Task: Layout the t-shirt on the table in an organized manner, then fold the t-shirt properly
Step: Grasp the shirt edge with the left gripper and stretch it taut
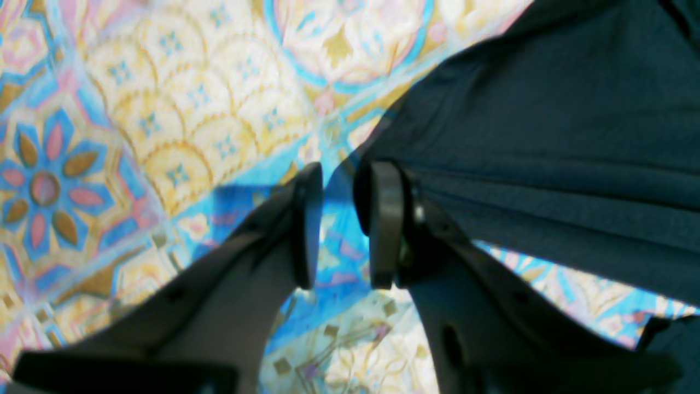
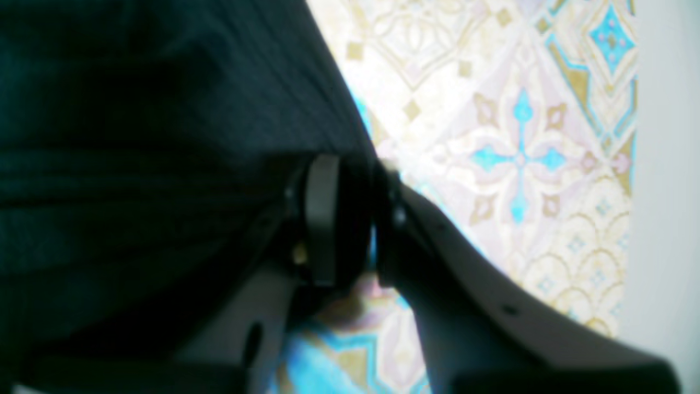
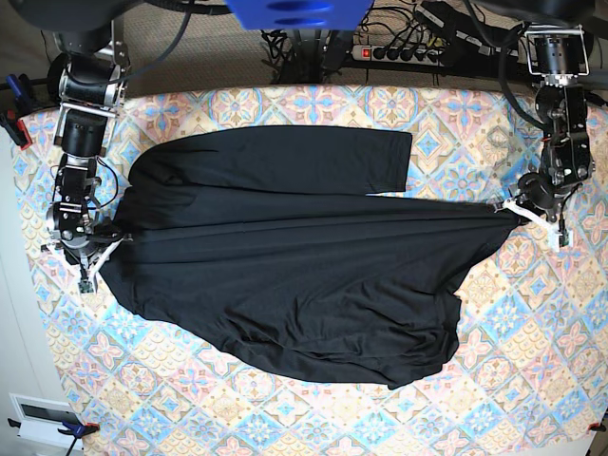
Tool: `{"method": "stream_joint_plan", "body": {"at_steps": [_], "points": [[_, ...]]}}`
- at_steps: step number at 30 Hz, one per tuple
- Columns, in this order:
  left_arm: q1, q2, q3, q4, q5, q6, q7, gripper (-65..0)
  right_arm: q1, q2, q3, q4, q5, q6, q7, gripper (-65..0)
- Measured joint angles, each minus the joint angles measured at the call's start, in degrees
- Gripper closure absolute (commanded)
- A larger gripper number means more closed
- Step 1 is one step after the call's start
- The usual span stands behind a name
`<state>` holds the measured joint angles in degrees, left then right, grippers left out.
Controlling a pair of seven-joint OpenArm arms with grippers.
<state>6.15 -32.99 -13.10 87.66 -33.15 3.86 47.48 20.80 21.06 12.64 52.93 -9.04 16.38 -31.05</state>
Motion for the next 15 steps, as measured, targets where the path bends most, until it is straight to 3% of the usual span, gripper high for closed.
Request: {"method": "stream_joint_plan", "body": {"at_steps": [4, 11, 15], "points": [[2.19, -2.71, 4.72, 0.00, 0.70, 0.70, 0.39, -18.6, -6.27, -0.13, -0.09, 6.40, 0.28, -0.31, 1.81, -12.3], [3.02, -2.19, 6.03, -0.13, 0.13, 0.28, 0.17, -30.0, -11.45, 0.04, -0.11, 15.39, -0.02, -0.11, 0.02, -12.4], [3.06, -2.16, 5.88, -0.31, 0.09, 0.63, 0.13, -32.7, -15.58, -0.28, -0.07, 20.13, 0.33, 0.02, -2.40, -12.5]]}}
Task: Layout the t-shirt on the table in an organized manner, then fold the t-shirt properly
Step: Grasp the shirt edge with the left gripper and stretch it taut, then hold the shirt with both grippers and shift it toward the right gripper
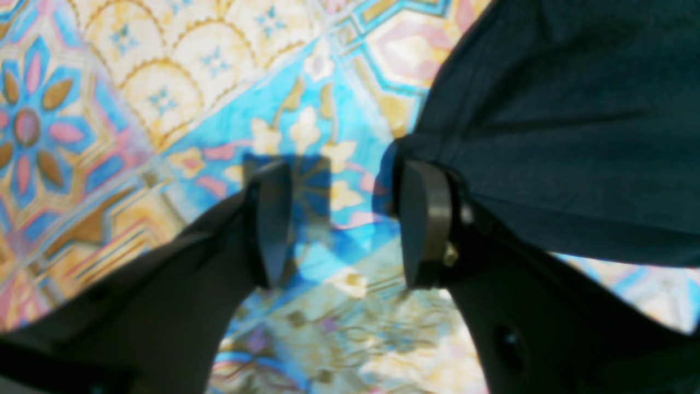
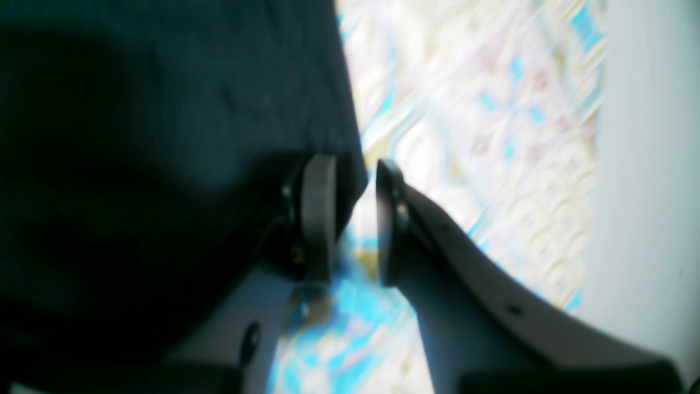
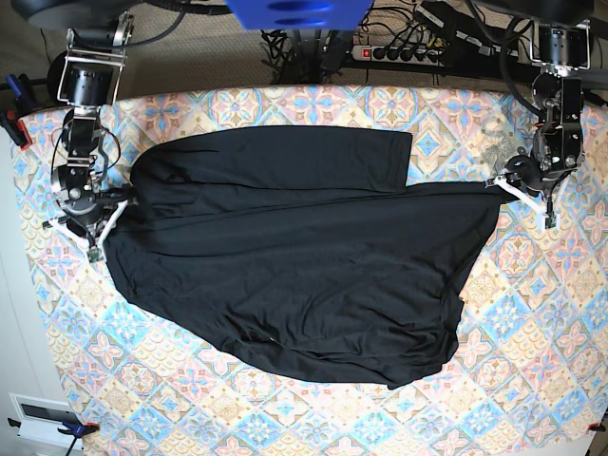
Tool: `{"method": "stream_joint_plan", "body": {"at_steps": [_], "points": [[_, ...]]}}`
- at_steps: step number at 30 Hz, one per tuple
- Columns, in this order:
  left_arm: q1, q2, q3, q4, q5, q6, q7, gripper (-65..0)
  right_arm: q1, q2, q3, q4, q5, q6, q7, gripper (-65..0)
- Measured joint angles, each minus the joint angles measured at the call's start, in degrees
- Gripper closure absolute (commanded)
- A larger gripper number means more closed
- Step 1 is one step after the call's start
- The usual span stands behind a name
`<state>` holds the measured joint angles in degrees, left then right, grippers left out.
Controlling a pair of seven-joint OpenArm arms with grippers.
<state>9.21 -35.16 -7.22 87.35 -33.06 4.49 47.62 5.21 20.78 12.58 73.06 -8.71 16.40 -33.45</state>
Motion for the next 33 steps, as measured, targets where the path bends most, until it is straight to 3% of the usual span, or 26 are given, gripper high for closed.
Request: {"method": "stream_joint_plan", "body": {"at_steps": [7, 14, 22, 28, 33], "points": [[-0.15, 0.46, -0.09, 0.00, 0.07, 0.00, -0.07, -32.8, -0.79, 0.31, 0.46, 8.00, 11.06, -0.22, -5.57, -16.1], [-0.28, 4.85, -5.18, 0.00, 0.15, 0.04, -0.04, -32.8, -5.84, 0.24, 0.61, 11.65, 20.96, -0.24, -10.97, -16.4], [-0.31, 5.49, -5.20, 0.00, 0.26, 0.04, 0.00, -32.8, -7.78, 0.28, 6.69, 12.04, 22.08, -0.42, -11.91, -17.0], [-0.31, 5.51, -5.20, 0.00, 0.24, 0.00, 0.00, -32.8, -7.08, 0.15, 7.82, 10.16, 22.40, -0.39, -13.09, -25.2], [-0.33, 5.88, -5.20, 0.00, 0.26, 0.02, -0.04, -32.8, -7.15, 0.13, 7.69, 9.11, 22.40, -0.39, -12.92, -26.0]]}}
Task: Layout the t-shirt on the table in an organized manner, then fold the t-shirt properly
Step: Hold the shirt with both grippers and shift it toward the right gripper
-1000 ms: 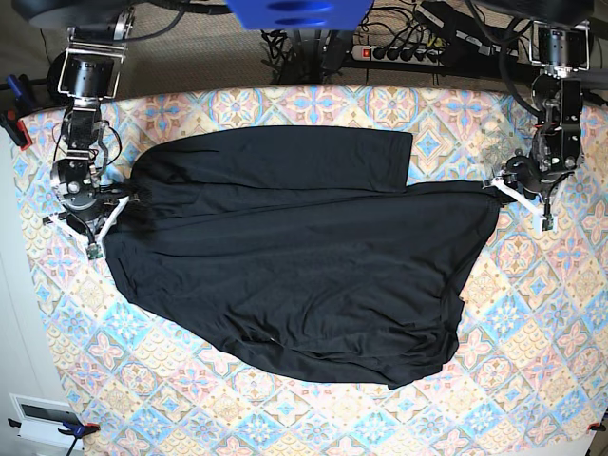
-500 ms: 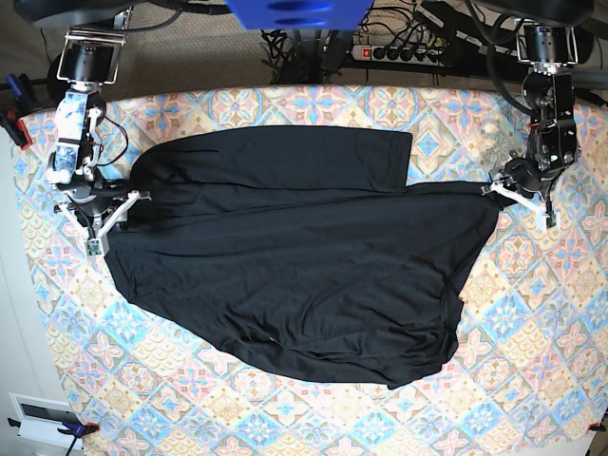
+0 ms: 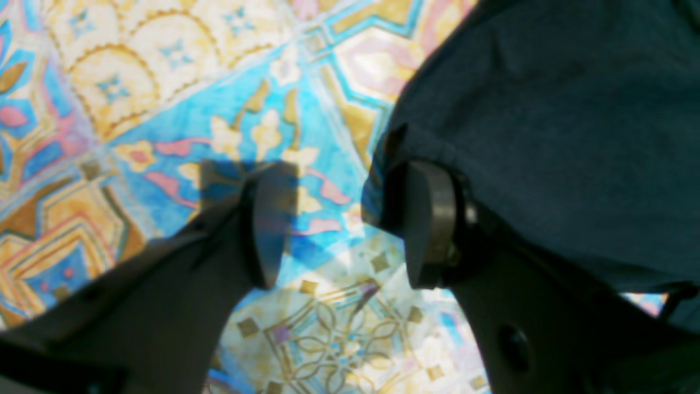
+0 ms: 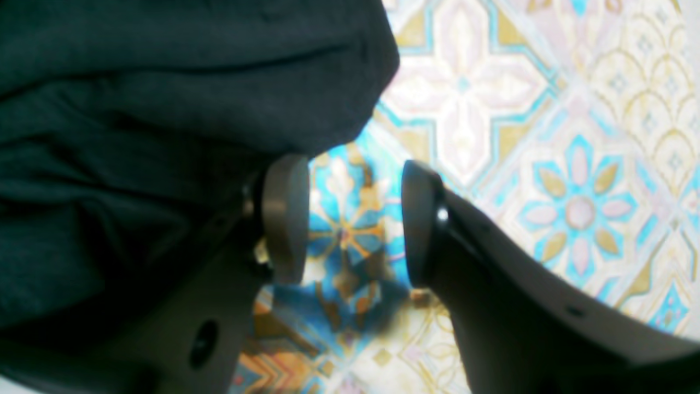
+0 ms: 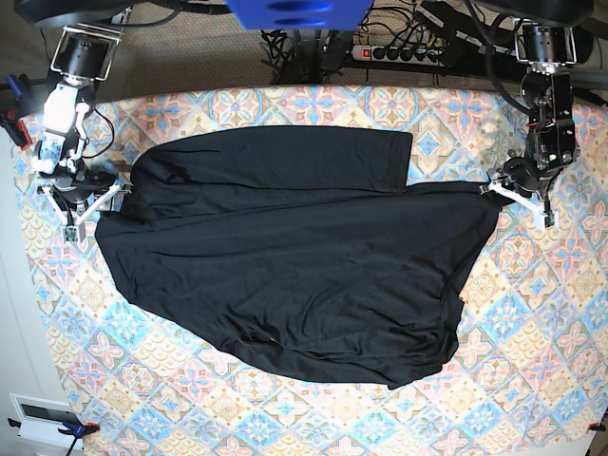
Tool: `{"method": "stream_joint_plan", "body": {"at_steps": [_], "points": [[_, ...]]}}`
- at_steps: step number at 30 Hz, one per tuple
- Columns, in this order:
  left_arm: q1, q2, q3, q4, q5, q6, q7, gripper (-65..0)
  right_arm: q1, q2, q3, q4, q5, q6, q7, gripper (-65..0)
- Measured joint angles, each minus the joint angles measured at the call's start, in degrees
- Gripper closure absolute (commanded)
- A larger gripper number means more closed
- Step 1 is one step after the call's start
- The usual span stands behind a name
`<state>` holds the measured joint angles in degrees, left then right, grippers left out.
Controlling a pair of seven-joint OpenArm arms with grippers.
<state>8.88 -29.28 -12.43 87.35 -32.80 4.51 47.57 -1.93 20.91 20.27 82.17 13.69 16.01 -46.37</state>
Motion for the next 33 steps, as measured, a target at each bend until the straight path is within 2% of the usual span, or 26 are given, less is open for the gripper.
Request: {"method": "stream_joint_plan", "body": {"at_steps": [4, 9, 14, 18, 33], "points": [[0.02, 0.81, 0.00, 0.00, -0.02, 0.00, 0.09, -32.8, 0.39, -1.70, 0.13, -4.50, 0.50, -0.63, 2.89, -26.2], [0.02, 0.74, 0.00, 0.00, 0.00, 0.00, 0.04, -32.8, 4.35, -1.73, 0.07, -6.93, -0.26, -0.24, 1.97, -26.2], [0.02, 0.74, 0.00, 0.00, 0.22, 0.04, 0.04, -32.8, 4.83, -2.54, 0.02, -7.28, 0.09, 0.24, 2.21, -26.3], [0.02, 0.74, 0.00, 0.00, 0.00, 0.00, 0.04, -32.8, 5.01, -3.17, 0.04, -7.17, -0.15, 3.26, 2.29, -26.3], [0.02, 0.74, 0.00, 0.00, 0.00, 0.00, 0.04, -32.8, 5.18, -4.98, 0.02, -5.92, -0.31, 3.26, 1.75, -26.3]]}}
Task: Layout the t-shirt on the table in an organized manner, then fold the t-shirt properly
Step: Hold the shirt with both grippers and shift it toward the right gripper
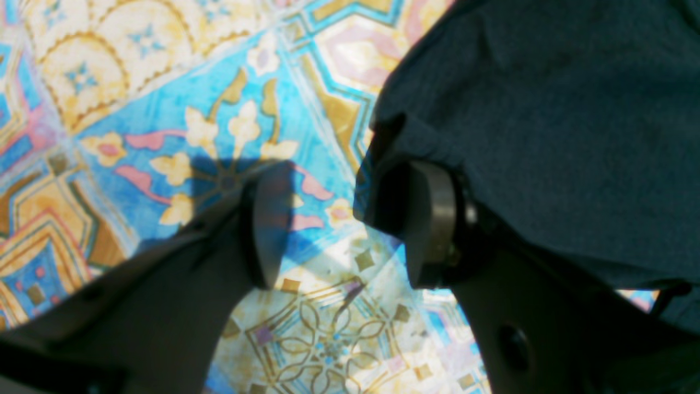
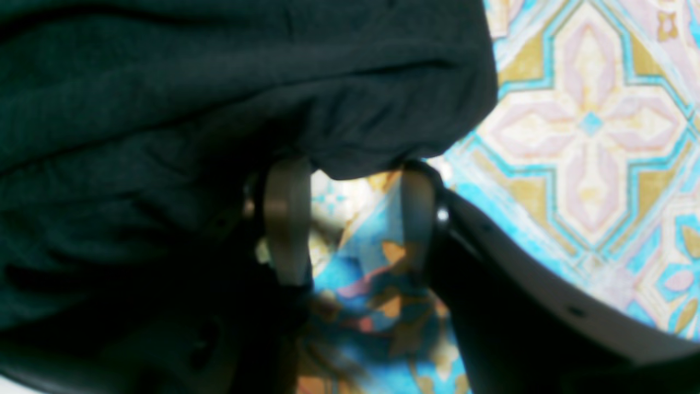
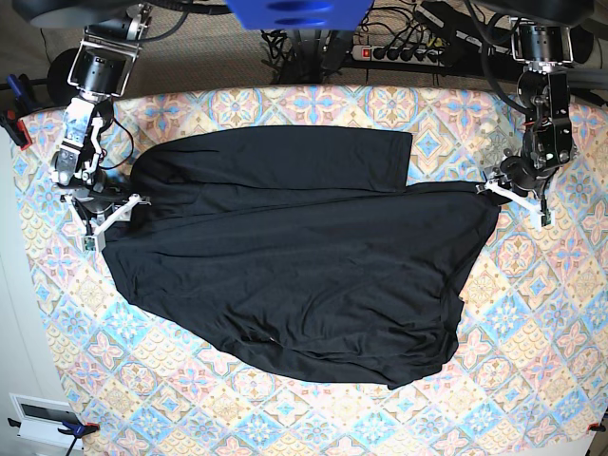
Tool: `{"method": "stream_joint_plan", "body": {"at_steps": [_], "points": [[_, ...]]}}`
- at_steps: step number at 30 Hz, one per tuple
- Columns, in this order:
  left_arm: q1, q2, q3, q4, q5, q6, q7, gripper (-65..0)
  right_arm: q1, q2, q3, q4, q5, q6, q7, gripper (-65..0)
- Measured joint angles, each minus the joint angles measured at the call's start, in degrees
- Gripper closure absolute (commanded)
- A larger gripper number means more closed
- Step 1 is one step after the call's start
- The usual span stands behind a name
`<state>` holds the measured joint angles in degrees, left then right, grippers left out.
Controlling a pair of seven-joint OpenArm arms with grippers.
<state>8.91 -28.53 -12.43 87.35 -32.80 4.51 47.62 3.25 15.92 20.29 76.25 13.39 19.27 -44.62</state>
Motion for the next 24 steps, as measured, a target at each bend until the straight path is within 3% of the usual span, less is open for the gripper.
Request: {"method": "stream_joint_plan", "body": {"at_steps": [9, 13, 15, 16, 20, 24], "points": [[0.00, 0.00, 0.00, 0.00, 0.00, 0.00, 0.00, -32.8, 0.26, -0.48, -4.98, 0.22, 0.02, -0.20, 1.57, -23.9], [-0.04, -0.02, 0.00, 0.00, 0.00, 0.00, 0.00, -32.8, 0.98, -0.11, -4.31, -3.04, 0.72, -0.15, 3.78, -10.4], [-0.02, -0.02, 0.00, 0.00, 0.00, 0.02, -0.04, -32.8, 3.26, 0.17, -4.11, -5.53, 0.90, 0.02, 3.21, -1.5], [0.00, -0.02, 0.00, 0.00, 0.00, 0.00, -0.09, -32.8, 4.70, 0.24, -4.13, -6.32, 0.48, 0.04, 2.38, 0.0], [-0.22, 0.15, 0.00, 0.00, -0.02, 0.00, -0.17, -32.8, 7.87, -1.07, -2.82, -7.43, 0.87, 0.79, 2.10, 0.0], [-0.48, 1.03, -0.61, 0.00, 0.39, 0.26, -0.22, -32.8, 6.99, -0.55, 4.83, -8.31, 0.00, 0.20, 1.36, 0.0]]}}
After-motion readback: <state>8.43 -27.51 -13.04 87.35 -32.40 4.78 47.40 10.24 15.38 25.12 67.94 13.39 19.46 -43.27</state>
